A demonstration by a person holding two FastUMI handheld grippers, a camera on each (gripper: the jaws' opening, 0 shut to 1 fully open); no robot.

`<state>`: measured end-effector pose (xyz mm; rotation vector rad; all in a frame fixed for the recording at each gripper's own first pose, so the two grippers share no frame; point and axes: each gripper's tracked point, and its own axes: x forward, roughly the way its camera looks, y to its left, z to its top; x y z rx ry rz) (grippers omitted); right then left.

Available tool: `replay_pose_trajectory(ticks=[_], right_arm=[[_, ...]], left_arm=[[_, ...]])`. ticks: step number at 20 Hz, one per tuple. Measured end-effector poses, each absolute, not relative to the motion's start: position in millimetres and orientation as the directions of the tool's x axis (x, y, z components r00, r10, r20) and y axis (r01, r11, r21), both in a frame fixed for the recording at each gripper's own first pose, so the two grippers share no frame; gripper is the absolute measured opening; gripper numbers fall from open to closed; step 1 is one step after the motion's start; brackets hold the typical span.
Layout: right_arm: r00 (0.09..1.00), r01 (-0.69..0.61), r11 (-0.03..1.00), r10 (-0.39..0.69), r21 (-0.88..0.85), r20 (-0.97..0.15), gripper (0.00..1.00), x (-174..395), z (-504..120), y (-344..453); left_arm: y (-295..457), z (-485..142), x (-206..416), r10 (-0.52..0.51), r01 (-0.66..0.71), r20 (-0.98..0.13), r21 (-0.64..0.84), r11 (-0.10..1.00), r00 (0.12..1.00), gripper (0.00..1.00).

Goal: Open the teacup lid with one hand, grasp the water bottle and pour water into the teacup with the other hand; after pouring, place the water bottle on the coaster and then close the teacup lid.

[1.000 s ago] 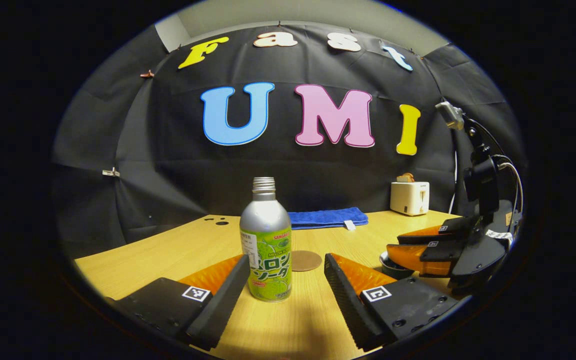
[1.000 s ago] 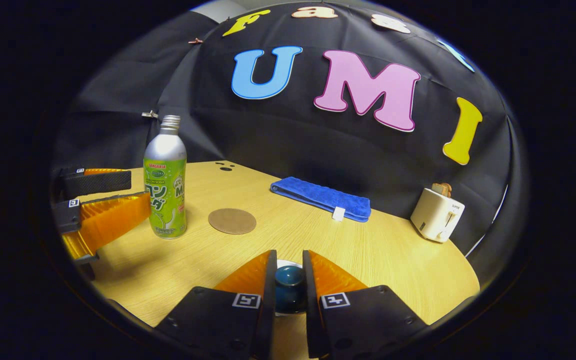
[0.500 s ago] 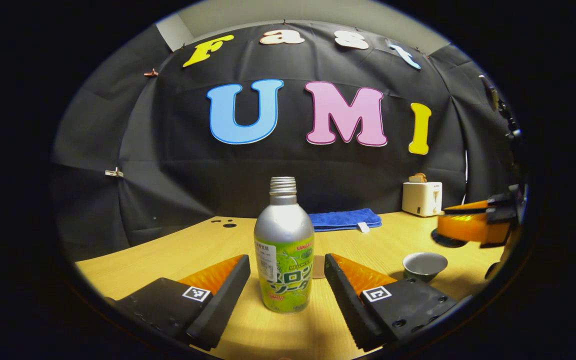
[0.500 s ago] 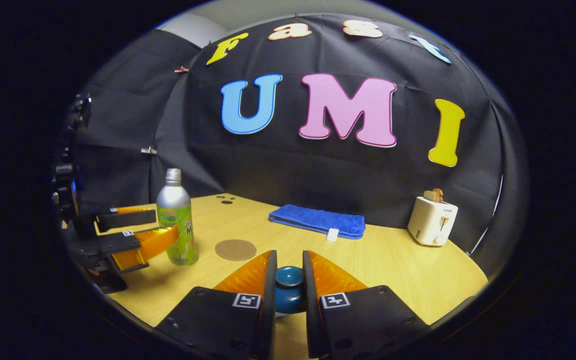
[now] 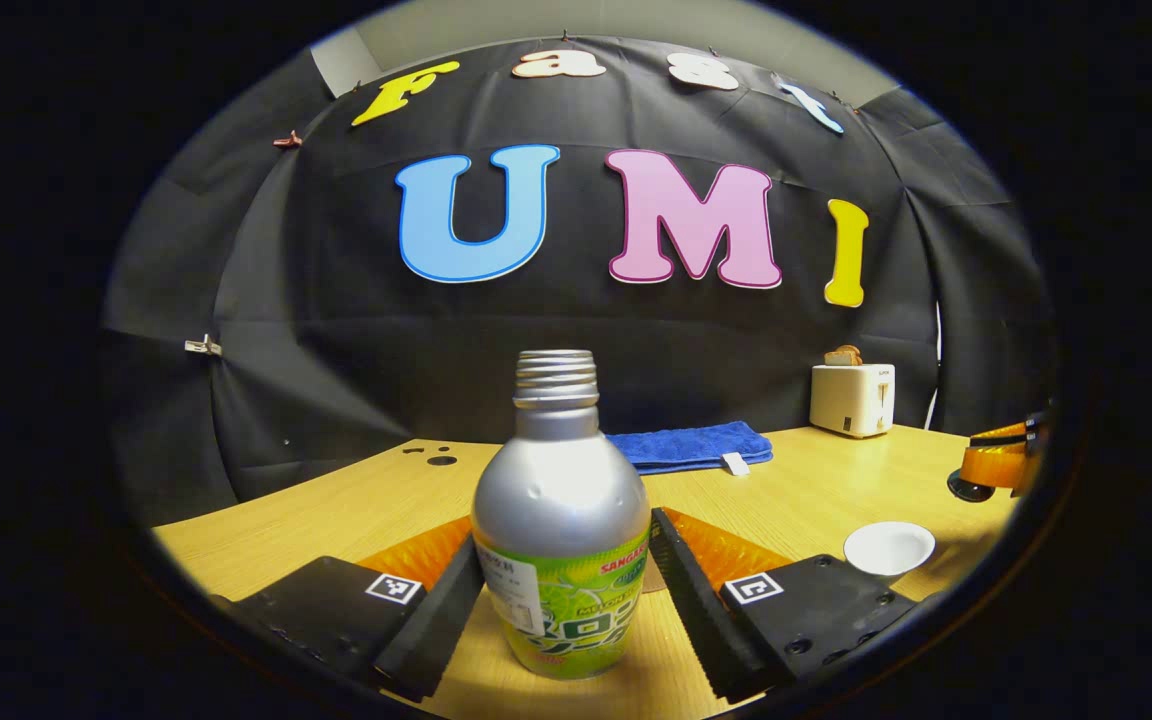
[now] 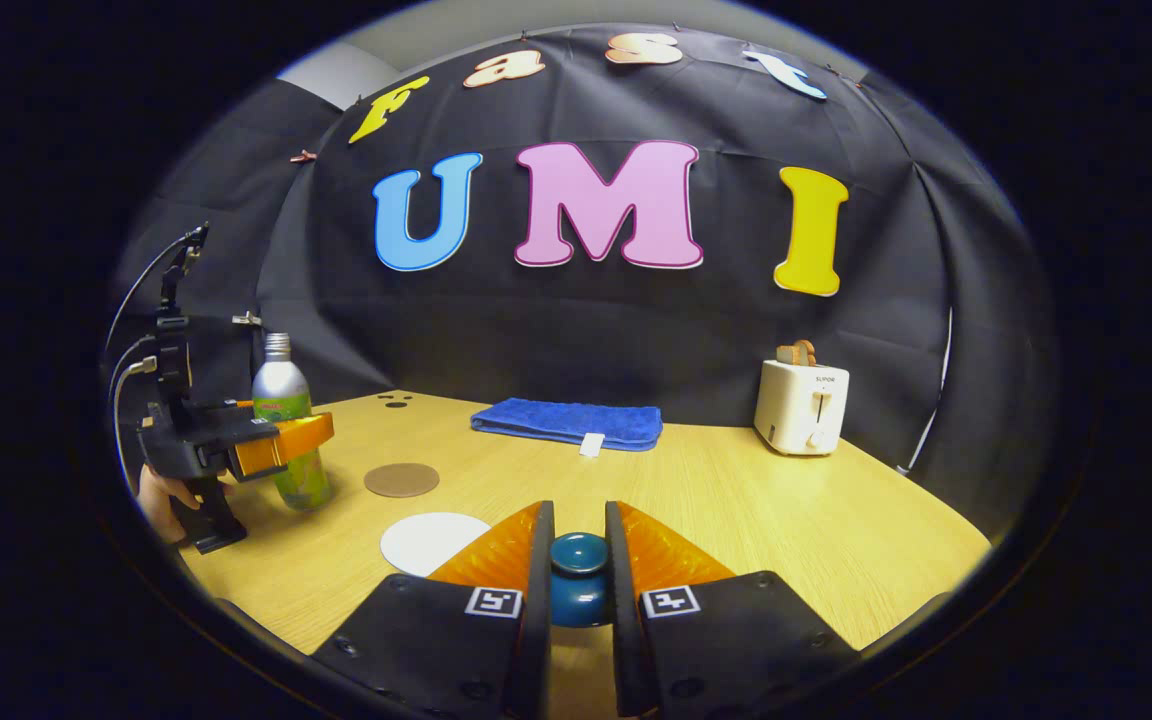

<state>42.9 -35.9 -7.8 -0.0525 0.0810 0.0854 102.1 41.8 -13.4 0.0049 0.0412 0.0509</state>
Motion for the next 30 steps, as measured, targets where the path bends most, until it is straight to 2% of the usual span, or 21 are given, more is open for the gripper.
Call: replay_pose_trajectory(ticks=[2, 5, 8, 10, 13, 16, 17, 20, 23, 28, 30], right_arm=[[0.993, -0.097, 0.995, 0.095, -0.028, -0.069, 0.29, 43.0, -6.2, -36.4], [0.995, -0.101, 0.995, 0.101, 0.005, -0.015, 0.29, 43.7, 0.5, -39.7], [0.996, -0.083, 0.997, 0.083, 0.0, -0.01, 0.29, 46.0, -1.0, -47.2], [0.997, -0.078, 0.997, 0.078, 0.002, -0.01, 0.29, 49.0, -1.0, -50.4], [0.998, -0.058, 0.998, 0.058, 0.001, -0.009, 0.29, 53.9, -0.7, -62.5], [0.995, -0.096, 0.995, 0.096, 0.004, -0.015, 0.29, 54.4, -2.0, -62.6], [0.993, -0.114, 0.994, 0.114, 0.004, -0.015, 0.29, 54.3, -1.7, -61.3], [0.997, -0.079, 0.997, 0.079, 0.002, -0.01, 0.29, 55.5, -1.2, -74.9], [0.998, -0.064, 0.998, 0.064, 0.001, -0.009, 0.29, 55.3, -1.1, -77.8], [0.998, -0.062, 0.998, 0.062, 0.001, -0.009, 0.29, 55.3, -0.8, -81.5], [0.998, -0.06, 0.998, 0.06, 0.001, -0.009, 0.29, 55.1, -0.5, -81.5]], left_arm=[[42.3, -14.1, 103.3, 0.056, -0.056, -0.041, 0.005, 0.998, 0.998, 0.84], [37.4, -12.7, 104.2, 0.027, -0.027, -0.041, 0.003, 1.0, 0.999, 0.83], [25.3, -13.0, 103.5, -0.019, 0.02, -0.044, 0.02, 1.0, 0.999, 0.83], [21.6, -10.0, 102.4, 0.004, 0.0, -0.043, 0.093, 0.996, 0.999, 0.82], [5.8, -0.5, 100.1, -0.006, 0.015, -0.031, 0.301, 0.953, 1.0, 0.81], [-18.0, 26.3, 103.6, -0.07, 0.041, 0.031, 0.556, 0.83, 0.997, 0.8], [-26.6, 29.8, 106.2, -0.104, 0.062, 0.03, 0.628, 0.776, 0.994, 0.8], [-46.8, 17.3, 109.1, -0.166, 0.128, -0.03, 0.772, 0.622, 0.986, 0.8], [-56.8, -0.1, 113.6, -0.198, 0.192, -0.106, 0.851, 0.489, 0.974, 0.8], [-59.7, -13.7, 110.7, -0.219, 0.242, -0.204, 0.957, 0.159, 0.954, 0.8], [-59.5, -16.2, 108.3, -0.222, 0.252, -0.227, 0.963, 0.095, 0.948, 0.8]])
